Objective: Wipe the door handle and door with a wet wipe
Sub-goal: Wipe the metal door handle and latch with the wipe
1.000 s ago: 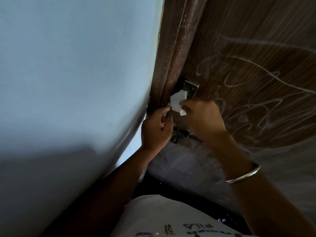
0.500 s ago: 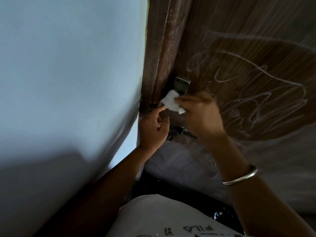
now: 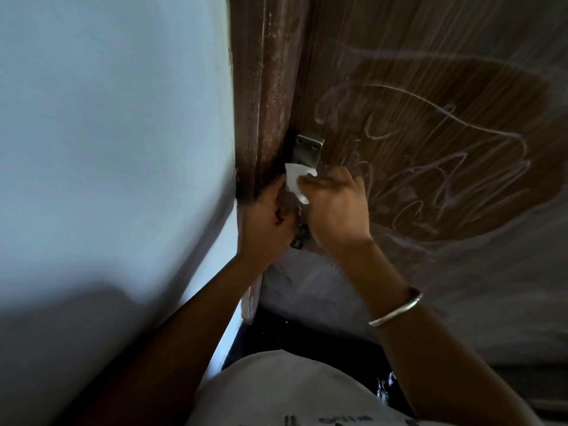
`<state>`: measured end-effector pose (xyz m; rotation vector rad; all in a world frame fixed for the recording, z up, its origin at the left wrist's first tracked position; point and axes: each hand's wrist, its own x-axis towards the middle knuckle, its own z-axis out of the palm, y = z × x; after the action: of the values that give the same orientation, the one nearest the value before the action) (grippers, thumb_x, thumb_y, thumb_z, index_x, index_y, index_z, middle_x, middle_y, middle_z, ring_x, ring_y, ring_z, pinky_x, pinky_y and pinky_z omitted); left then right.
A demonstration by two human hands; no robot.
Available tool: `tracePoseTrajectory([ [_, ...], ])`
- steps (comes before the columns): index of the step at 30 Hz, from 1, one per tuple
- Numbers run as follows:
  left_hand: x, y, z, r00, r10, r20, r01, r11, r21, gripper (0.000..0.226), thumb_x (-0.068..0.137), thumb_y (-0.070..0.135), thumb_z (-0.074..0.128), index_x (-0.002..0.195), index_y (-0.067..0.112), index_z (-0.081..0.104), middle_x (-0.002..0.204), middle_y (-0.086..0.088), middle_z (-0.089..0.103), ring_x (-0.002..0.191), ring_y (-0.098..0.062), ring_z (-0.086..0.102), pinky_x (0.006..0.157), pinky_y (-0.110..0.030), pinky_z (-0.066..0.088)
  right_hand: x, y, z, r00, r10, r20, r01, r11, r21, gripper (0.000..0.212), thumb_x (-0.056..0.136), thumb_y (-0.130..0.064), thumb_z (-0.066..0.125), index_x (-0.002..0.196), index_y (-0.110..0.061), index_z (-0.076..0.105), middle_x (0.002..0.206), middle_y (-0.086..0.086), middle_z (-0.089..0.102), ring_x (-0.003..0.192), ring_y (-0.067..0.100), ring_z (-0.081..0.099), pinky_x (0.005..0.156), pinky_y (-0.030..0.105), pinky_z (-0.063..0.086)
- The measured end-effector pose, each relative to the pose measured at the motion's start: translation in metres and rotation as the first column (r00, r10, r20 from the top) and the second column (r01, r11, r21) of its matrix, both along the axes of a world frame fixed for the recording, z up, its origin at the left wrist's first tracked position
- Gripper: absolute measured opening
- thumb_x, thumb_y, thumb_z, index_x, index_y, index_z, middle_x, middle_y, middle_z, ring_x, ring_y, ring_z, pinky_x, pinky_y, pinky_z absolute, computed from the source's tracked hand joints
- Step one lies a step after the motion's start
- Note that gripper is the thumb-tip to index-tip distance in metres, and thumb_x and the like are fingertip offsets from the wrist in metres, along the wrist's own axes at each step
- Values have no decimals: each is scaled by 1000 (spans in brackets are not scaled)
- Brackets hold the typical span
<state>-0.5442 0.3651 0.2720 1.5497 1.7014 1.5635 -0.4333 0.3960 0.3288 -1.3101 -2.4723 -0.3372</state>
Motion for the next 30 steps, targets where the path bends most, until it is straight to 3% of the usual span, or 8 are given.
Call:
tracePoseTrajectory([
  [8, -5, -2, 21, 937, -100, -335, 72, 993, -94, 53, 81, 27, 55, 133, 18, 45, 66, -1, 56, 58, -15, 51, 66, -23, 42, 63, -9, 6, 967, -240, -89, 242, 970, 11, 32, 59, -4, 81, 85, -22, 76, 63, 10, 67, 81, 35, 59, 71, 44, 44],
  [11, -5, 0, 28, 906, -87, -415, 37, 991, -125, 47, 79, 33, 57, 124, 20, 54, 84, -12, 70, 75, -33, 64, 68, -29, 42, 36, -12, 6, 988, -132, -79, 137, 988, 67, 25, 74, -8, 64, 93, -18, 74, 85, 9, 72, 95, 34, 56, 77, 43, 41],
  [13, -7, 1, 30, 912, -68, -405, -3, 985, -172, 50, 76, 44, 53, 122, 25, 55, 92, -12, 71, 83, -36, 63, 67, -30, 43, 14, -10, 3, 996, -86, -4, 86, 995, 47, 30, 81, -15, 49, 100, -21, 70, 95, 1, 72, 104, 28, 51, 79, 38, 34],
  [16, -7, 0, 34, 931, -59, -359, -16, 979, -202, 53, 71, 48, 46, 118, 27, 59, 100, -9, 71, 88, -36, 62, 70, -29, 39, 15, -6, 5, 994, -113, 6, 112, 993, 32, 23, 76, -18, 61, 94, -28, 71, 84, -3, 71, 99, 26, 53, 76, 36, 35],
  [20, -7, 1, 36, 933, -80, -350, 1, 976, -220, 41, 77, 26, 61, 119, 26, 58, 106, -7, 70, 93, -35, 61, 73, -29, 40, 62, -9, 0, 953, -229, -199, 242, 969, 46, 33, 59, -7, 81, 87, -25, 76, 67, 11, 67, 82, 35, 60, 71, 45, 45],
  [25, -7, 3, 35, 923, -75, -378, -12, 975, -223, 39, 77, 21, 64, 115, 25, 60, 103, -6, 70, 90, -35, 61, 68, -28, 38, 50, -3, -15, 953, -72, -293, 96, 993, 67, 33, 64, 2, 72, 92, -16, 75, 75, 10, 71, 82, 35, 60, 68, 43, 48],
  [28, -13, 3, 33, 938, -93, -335, -5, 960, -280, 47, 77, 19, 59, 123, 30, 55, 103, -3, 69, 90, -32, 60, 71, -32, 46, 58, 2, -26, 736, -196, -648, 122, 980, -158, 24, 82, -3, 64, 97, -20, 74, 82, 0, 72, 71, 6, 63, 65, 15, 50],
  [30, -15, 5, 32, 945, -111, -307, 10, 950, -312, 47, 79, 17, 57, 125, 29, 54, 100, -2, 69, 86, -27, 61, 72, -36, 53, 65, 1, -33, 377, -352, -857, 111, 936, -335, 27, 85, -5, 65, 96, -29, 72, 84, -15, 70, 70, -3, 64, 63, 10, 48],
])
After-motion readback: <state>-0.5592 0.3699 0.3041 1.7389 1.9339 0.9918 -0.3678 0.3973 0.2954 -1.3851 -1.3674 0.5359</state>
